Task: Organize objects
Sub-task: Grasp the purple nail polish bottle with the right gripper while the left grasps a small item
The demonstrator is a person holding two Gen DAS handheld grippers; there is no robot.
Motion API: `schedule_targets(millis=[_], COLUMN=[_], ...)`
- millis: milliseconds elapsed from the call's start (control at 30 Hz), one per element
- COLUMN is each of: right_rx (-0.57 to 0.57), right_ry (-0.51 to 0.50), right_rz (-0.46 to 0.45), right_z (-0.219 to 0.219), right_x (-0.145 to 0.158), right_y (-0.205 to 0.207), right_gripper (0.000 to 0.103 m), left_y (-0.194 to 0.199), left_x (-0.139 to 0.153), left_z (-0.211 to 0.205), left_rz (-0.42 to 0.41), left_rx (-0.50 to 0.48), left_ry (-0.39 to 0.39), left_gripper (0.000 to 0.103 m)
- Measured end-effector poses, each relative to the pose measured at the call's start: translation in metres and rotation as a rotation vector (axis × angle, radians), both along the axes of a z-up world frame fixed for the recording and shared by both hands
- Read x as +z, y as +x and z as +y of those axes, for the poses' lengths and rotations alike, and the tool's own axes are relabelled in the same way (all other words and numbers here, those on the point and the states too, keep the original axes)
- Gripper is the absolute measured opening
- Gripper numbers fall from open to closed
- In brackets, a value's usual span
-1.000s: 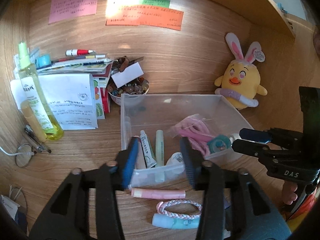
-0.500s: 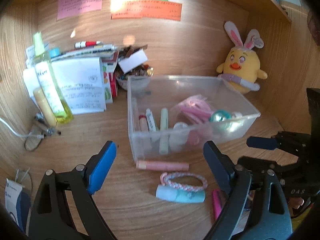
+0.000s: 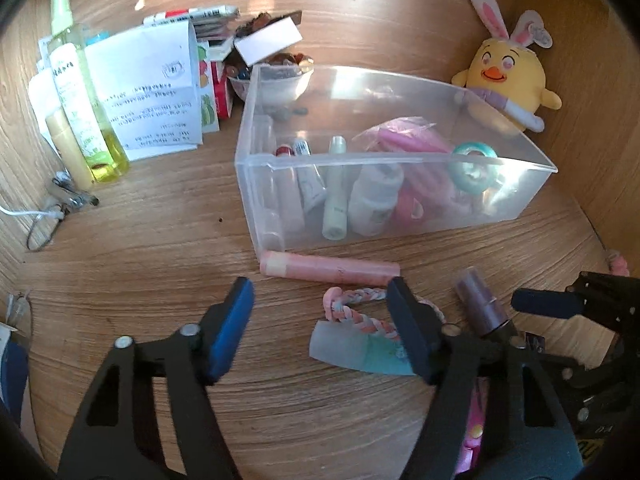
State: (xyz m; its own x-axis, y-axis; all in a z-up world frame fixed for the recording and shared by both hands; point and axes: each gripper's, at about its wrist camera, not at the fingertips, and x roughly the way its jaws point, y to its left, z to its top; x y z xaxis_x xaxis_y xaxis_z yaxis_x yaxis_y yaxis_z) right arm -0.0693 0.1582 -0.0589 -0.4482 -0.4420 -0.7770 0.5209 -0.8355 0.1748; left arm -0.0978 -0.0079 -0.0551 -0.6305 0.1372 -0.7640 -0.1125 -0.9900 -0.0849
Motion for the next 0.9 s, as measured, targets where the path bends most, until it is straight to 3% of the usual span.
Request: schedule_targets(millis=[200, 433, 533, 900], right_rx=[-0.012, -0.012, -0.015, -0.049], right_ry=[0.007, 0.010, -0.009, -0.064], right_rz=[0.001, 0.018, 0.017, 0.092], right_z=[0.004, 0.006, 0.008, 0.021], right_x=[-0.006, -0.010, -0.010, 0.019], right_y=[-0.001, 0.000, -0.002, -0.004], right_gripper=[0.046, 0.024, 0.024, 0.024], left_y=[-0.003, -0.005, -0.006, 0.009], left_x=[-0.003, -0.004, -0.003, 0.027], left_z=[0.002, 0.000, -0.006, 0.001], left_rz=[-0.029, -0.049, -0.058, 0.045], left_rx=[-0.014, -0.013, -0.003, -0.023], left_ry=[0.013, 0.051, 0.094, 0.097], left_gripper=[0.044, 0.019, 0.011, 0.011])
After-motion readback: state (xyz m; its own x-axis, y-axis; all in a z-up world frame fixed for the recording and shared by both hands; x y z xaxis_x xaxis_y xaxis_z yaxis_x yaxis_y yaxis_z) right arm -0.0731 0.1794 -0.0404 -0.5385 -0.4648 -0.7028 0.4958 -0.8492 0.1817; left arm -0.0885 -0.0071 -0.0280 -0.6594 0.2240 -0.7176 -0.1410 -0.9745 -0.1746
